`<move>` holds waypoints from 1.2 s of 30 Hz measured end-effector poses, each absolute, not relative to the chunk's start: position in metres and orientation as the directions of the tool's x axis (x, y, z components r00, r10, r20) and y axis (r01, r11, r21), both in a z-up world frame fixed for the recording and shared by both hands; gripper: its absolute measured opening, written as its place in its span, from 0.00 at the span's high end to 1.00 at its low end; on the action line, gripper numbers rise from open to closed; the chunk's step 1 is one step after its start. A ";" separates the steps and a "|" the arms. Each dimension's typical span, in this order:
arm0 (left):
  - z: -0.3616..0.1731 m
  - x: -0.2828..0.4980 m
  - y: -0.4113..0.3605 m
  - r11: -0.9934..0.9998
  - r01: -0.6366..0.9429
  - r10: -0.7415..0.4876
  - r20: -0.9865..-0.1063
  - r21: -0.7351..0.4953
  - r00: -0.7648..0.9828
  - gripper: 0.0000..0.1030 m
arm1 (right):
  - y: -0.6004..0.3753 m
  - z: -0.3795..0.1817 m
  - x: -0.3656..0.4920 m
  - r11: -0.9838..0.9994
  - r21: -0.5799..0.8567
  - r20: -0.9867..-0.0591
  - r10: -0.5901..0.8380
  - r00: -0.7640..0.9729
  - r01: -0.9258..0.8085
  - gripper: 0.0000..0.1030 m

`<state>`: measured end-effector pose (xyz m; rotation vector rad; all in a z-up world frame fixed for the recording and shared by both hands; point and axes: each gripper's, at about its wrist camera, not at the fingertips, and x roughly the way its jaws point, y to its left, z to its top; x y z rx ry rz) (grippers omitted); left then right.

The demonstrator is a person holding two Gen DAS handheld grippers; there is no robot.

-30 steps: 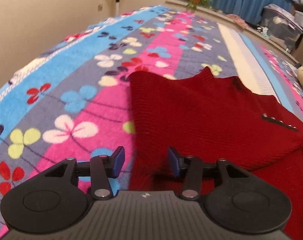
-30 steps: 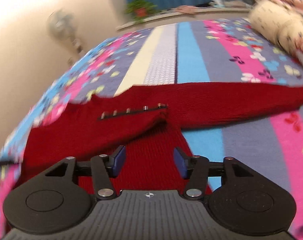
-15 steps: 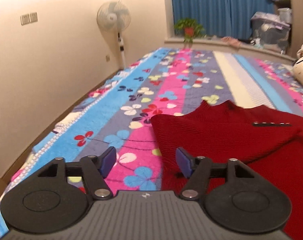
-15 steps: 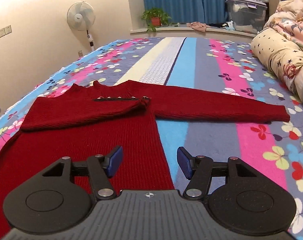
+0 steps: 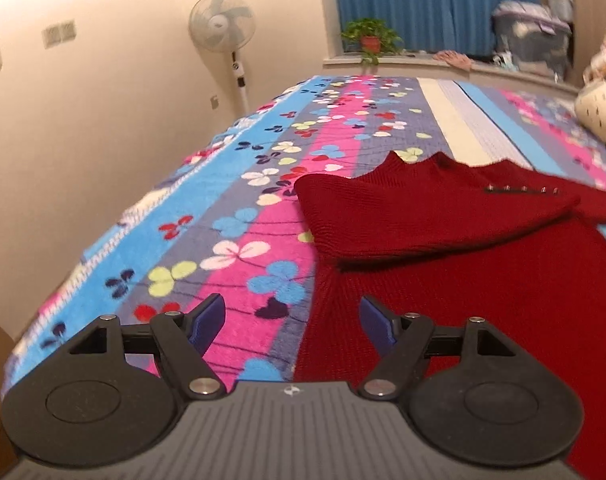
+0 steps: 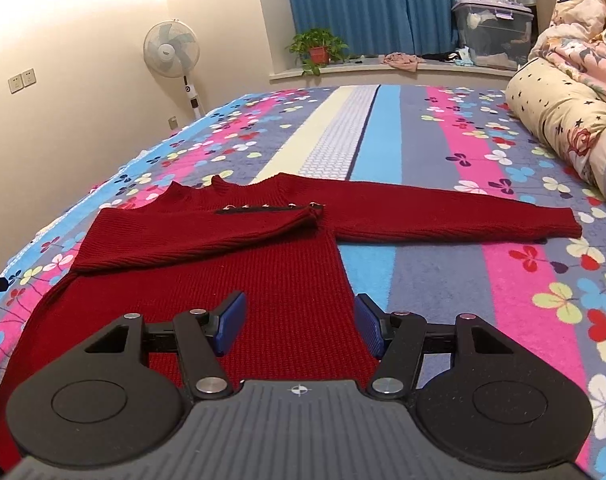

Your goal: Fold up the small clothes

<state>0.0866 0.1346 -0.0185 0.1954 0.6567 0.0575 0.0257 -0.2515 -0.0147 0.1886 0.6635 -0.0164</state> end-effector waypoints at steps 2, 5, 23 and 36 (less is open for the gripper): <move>-0.023 0.093 0.134 0.973 0.008 0.135 -0.592 0.232 0.794 0.23 | -0.255 -0.016 0.027 0.979 0.179 -0.617 0.038 0.786 0.093 0.41; -0.027 0.102 0.136 0.971 -0.005 0.152 -0.595 0.241 0.789 0.23 | -0.261 -0.019 0.034 0.973 0.201 -0.623 0.037 0.781 0.114 0.42; -0.034 0.139 0.133 0.982 -0.055 0.155 -0.609 0.179 0.778 0.21 | -0.301 -0.044 0.082 0.934 0.282 -0.638 0.011 0.770 0.220 0.77; -0.032 0.157 0.126 0.991 -0.001 0.081 -0.611 0.131 0.788 0.21 | -0.383 -0.075 0.119 0.876 0.315 -0.645 -0.086 0.760 0.366 0.72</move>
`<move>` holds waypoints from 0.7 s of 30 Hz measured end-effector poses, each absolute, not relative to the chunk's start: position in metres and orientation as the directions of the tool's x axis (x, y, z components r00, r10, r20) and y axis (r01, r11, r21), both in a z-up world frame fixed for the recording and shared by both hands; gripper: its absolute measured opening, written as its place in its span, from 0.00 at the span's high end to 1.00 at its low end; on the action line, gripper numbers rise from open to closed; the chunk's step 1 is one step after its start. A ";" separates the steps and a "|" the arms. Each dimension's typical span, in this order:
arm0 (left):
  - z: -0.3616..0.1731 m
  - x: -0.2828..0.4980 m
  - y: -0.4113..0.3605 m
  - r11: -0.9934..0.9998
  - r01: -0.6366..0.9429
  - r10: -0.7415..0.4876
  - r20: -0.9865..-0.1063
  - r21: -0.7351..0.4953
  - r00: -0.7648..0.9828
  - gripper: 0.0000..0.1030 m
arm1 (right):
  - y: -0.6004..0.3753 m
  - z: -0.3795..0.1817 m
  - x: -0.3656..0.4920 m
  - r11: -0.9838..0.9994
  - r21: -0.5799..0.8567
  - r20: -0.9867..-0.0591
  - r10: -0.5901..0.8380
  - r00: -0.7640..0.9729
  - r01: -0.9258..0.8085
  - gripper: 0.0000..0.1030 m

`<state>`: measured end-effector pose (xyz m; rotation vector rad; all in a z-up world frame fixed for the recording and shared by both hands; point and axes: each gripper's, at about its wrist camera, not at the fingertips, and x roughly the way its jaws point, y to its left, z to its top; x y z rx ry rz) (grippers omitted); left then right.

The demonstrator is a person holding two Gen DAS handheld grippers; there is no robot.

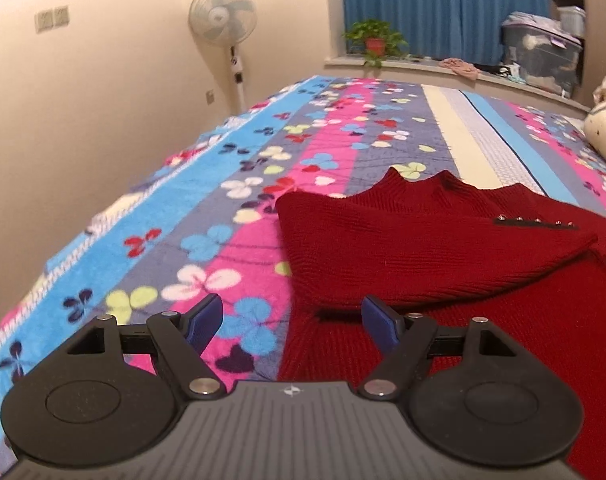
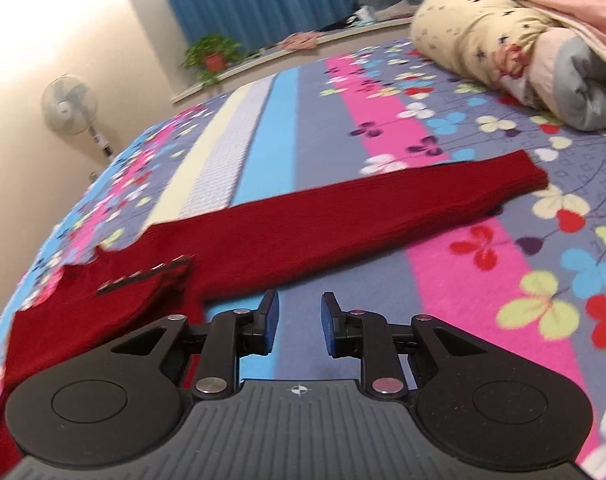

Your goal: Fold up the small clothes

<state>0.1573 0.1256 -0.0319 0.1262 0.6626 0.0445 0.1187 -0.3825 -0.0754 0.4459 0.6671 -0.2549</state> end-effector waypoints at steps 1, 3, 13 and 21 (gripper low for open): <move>-0.032 0.157 0.126 0.991 0.004 0.080 -0.610 0.135 0.789 0.21 | -0.391 -0.081 0.123 0.870 0.318 -0.647 -0.090 0.757 0.375 0.68; -0.034 0.158 0.128 0.991 0.009 0.076 -0.615 0.134 0.785 0.21 | -0.410 -0.094 0.133 0.853 0.347 -0.653 -0.079 0.753 0.391 0.63; -0.041 0.161 0.127 0.982 0.060 0.068 -0.625 0.180 0.777 0.21 | -0.497 -0.154 0.156 0.694 0.534 -0.594 -0.098 0.799 0.482 0.53; -0.042 0.168 0.138 0.987 0.042 0.067 -0.639 0.153 0.767 0.21 | -0.506 -0.163 0.166 0.669 0.519 -0.560 -0.204 0.803 0.532 0.62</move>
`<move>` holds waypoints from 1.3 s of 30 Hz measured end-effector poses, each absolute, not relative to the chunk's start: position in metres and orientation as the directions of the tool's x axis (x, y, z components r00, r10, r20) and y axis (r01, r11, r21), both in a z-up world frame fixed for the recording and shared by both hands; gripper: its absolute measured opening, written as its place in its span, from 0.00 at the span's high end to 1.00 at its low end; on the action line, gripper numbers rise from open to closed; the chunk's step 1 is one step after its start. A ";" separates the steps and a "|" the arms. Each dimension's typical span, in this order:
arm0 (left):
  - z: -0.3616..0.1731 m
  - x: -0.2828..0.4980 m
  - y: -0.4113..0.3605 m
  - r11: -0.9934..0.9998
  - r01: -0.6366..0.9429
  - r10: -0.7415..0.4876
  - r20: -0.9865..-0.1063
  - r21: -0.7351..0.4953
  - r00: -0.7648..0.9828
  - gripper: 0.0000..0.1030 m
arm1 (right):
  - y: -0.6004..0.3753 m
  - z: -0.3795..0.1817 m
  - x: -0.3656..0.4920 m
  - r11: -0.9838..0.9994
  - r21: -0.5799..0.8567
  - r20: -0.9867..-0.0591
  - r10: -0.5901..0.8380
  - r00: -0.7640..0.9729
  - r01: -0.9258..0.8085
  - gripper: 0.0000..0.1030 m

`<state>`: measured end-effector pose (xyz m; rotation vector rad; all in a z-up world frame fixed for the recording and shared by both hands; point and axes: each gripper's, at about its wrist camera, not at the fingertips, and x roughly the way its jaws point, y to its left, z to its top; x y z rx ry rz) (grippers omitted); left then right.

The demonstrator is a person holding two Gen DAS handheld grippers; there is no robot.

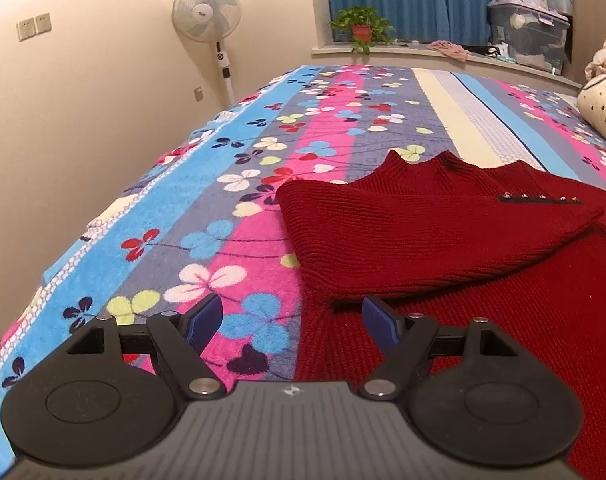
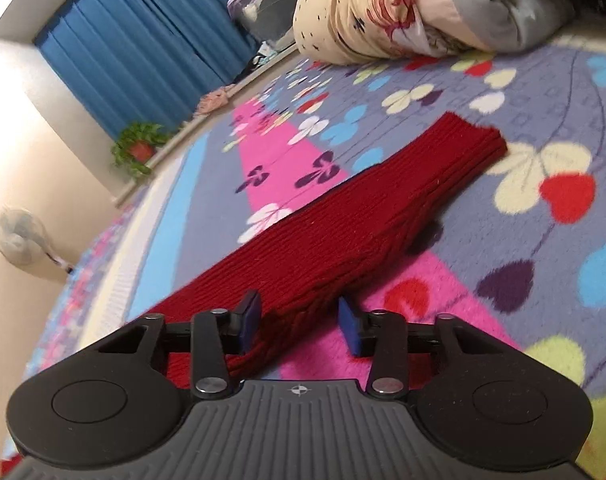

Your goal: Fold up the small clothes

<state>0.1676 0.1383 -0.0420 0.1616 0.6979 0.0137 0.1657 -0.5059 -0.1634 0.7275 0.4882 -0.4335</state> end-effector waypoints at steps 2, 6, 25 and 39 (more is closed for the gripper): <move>-0.039 0.167 0.140 0.990 0.035 0.060 -0.638 0.136 0.768 0.21 | -0.502 -0.157 0.173 0.690 0.460 -0.584 -0.238 0.776 0.558 0.80; -0.033 0.165 0.143 0.995 0.029 0.041 -0.635 0.100 0.771 0.21 | -0.487 -0.124 0.182 0.739 0.356 -0.535 -0.341 0.773 0.572 0.86; -0.032 0.157 0.168 1.000 0.008 -0.011 -0.679 -0.007 0.734 0.21 | -0.079 -0.088 0.219 0.868 0.123 -0.710 0.416 0.568 -0.481 0.77; -0.067 0.180 0.156 0.997 0.029 -0.077 -0.754 -0.077 0.652 0.43 | -0.268 -0.047 0.042 0.997 0.071 -0.740 0.061 0.669 -0.013 0.51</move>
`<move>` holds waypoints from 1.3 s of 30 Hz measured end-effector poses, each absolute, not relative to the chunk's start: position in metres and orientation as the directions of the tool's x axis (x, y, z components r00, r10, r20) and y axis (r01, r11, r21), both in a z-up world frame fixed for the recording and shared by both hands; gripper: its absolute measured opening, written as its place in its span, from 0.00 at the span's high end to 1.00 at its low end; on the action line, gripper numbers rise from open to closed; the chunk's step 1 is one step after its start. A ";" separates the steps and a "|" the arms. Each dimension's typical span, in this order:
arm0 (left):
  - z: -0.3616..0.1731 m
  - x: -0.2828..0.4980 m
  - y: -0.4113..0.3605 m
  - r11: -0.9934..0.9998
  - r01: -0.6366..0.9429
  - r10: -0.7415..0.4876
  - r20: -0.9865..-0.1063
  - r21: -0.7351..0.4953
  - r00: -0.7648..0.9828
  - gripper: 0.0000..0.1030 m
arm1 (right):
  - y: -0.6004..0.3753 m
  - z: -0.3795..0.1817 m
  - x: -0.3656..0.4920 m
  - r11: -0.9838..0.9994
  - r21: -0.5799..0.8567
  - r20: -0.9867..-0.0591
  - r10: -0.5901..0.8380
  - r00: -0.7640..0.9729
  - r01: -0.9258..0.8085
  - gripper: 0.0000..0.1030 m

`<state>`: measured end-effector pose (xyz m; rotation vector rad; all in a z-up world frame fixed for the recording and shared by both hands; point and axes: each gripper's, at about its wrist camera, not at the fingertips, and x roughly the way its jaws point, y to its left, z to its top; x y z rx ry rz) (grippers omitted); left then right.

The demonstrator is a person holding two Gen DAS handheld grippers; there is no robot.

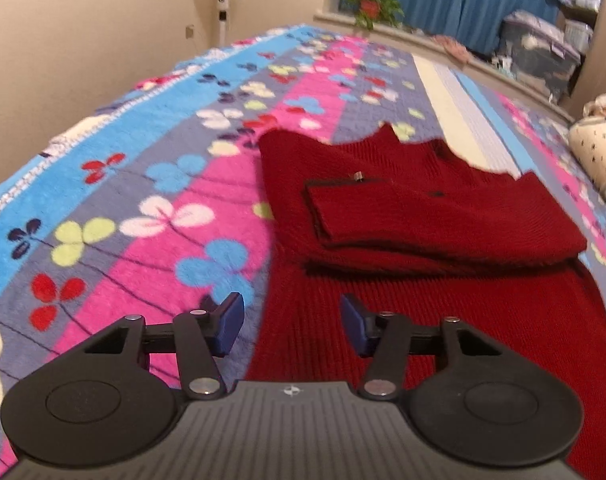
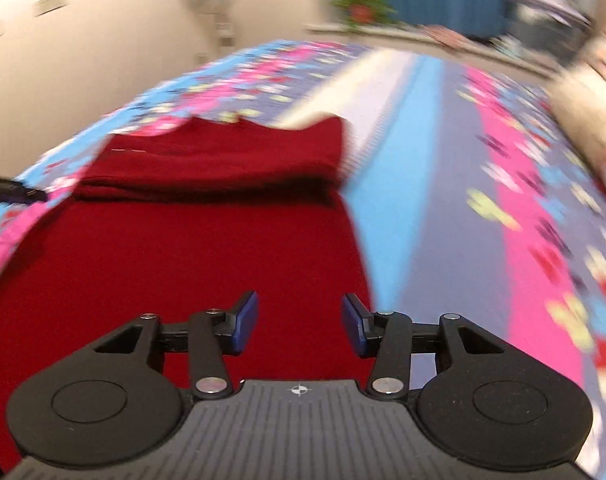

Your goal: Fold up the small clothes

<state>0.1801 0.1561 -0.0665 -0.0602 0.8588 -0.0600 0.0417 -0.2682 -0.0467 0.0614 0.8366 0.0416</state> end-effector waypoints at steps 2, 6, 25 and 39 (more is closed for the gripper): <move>-0.076 0.178 0.152 0.996 0.053 -0.094 -0.792 -0.078 0.603 0.43 | -0.282 -0.067 0.030 0.995 0.079 -0.775 0.025 0.631 0.058 0.51; -0.086 0.163 0.143 0.995 0.104 -0.062 -0.821 -0.002 0.568 0.41 | -0.306 -0.100 0.027 0.974 0.133 -0.870 0.024 0.493 0.186 0.51; -0.094 0.004 0.173 0.989 0.149 -0.073 -0.852 0.007 0.518 0.42 | -0.302 -0.106 -0.020 0.985 0.146 -0.846 0.077 0.527 0.090 0.51; -0.099 -0.048 0.151 0.996 0.081 -0.028 -0.828 0.021 0.560 0.42 | -0.302 -0.107 -0.022 0.986 0.147 -0.854 0.085 0.513 0.083 0.51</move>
